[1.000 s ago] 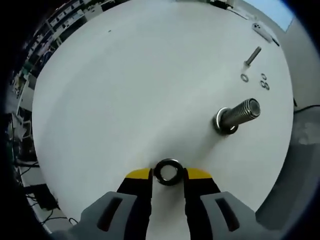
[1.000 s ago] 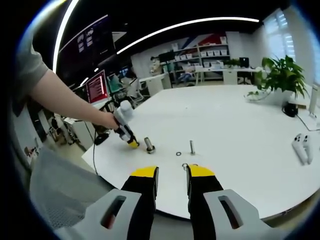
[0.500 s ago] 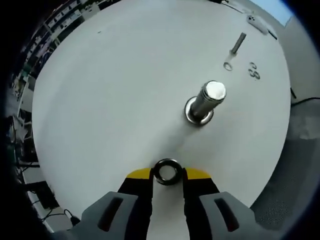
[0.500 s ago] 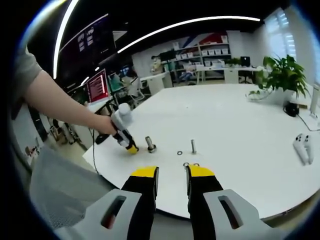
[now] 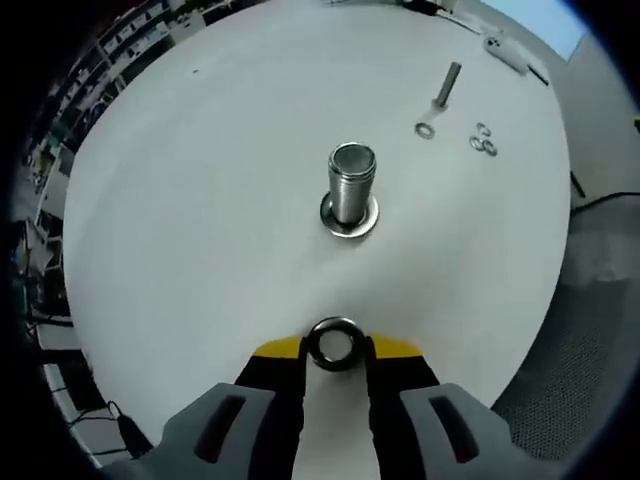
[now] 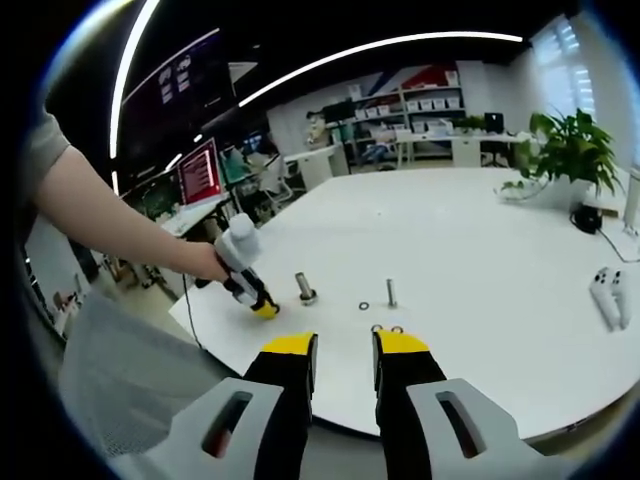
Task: Place the washer onto the threaded stud by aligning its center hole with the stud, sliding it down to the base, and recovering from edge contact or off-axis alignment until the washer reaches the visible bottom stop.
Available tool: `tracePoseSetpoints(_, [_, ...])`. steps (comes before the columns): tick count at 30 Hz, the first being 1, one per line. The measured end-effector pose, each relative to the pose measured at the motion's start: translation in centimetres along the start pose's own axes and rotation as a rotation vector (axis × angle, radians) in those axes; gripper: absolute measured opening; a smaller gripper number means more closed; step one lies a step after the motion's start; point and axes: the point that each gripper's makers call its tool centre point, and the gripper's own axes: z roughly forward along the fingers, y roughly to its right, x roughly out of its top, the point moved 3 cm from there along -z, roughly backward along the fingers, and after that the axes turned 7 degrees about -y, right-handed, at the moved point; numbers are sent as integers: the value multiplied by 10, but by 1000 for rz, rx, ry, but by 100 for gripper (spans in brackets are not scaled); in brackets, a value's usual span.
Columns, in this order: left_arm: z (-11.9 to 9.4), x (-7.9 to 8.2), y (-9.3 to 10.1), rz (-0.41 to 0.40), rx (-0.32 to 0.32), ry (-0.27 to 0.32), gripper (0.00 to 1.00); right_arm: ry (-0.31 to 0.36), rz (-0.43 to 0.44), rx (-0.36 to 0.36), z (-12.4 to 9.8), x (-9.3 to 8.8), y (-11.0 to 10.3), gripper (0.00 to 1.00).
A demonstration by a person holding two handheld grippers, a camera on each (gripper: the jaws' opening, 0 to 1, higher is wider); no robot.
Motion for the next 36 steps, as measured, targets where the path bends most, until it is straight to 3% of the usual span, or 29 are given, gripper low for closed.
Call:
tracePoseSetpoints(16, [-4,-1,2,3,-5,-25,25,6,-1,2,0,1,0,25])
tracePoseSetpoints(24, [-4,1,4,5,0,-53,20,8,-1,2,0,2,0,25])
tracePoseSetpoints(30, [-5,-1,3,33,1,-29,19,4,-4,4,0,1,0,25])
tracePoseSetpoints(36, [-5,0,3,31,-6,-43,19,4,3,-1,0,0,1,25])
